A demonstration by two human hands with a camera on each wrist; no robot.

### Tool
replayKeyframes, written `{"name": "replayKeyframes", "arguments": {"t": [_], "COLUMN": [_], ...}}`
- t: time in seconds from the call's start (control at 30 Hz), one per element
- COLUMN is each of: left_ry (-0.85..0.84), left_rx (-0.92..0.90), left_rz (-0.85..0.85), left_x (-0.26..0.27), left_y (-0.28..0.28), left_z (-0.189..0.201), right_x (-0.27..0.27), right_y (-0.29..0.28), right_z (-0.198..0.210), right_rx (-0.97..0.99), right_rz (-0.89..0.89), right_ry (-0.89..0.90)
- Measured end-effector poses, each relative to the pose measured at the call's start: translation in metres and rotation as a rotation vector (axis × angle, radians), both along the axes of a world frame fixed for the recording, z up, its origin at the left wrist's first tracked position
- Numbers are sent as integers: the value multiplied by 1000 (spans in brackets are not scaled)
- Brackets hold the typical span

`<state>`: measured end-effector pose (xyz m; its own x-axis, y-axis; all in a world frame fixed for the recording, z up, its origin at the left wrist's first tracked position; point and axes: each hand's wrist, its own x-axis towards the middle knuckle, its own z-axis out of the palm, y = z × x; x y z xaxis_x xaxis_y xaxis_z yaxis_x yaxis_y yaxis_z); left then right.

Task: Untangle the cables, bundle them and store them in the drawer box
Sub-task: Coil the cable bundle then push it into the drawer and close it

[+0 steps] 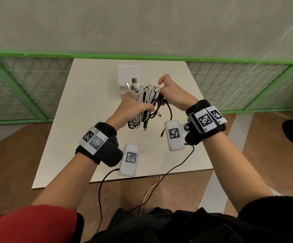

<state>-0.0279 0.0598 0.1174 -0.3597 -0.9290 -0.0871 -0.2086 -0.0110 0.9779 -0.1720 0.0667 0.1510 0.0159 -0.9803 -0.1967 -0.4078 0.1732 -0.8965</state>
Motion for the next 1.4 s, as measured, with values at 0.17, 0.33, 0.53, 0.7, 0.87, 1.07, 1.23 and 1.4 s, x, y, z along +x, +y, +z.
{"name": "replayKeyframes", "arguments": {"t": [0.17,0.33,0.53,0.7,0.87,1.07,1.23,1.4], "left_ry": [-70,-15,215,280,302,317,323,258], "left_rx": [-95,-94,-74,8,15,1,31,2], "left_rz": [72,201,298,284,235,219,258,240], "left_x": [-1,2,6,8,4,-2,-5,-8], "left_y": [0,-6,-1,-6,-4,2,4,7], "left_z": [-7,-13,-7,-8,-9,-6,-13,-17], "right_x": [-2,0,-5,20,40,45,39,35], "right_y": [-6,-6,10,31,41,43,40,45], "right_z": [-4,-7,-38,-57,-53,-64,-65,-60], "right_rx": [-7,-123,-97,-72,-146,-227,-231,-204], "right_rz": [-31,-53,-59,-190,-104,-42,-20,59], "right_ry": [-25,14,142,-129,-386,-84,5,63]}}
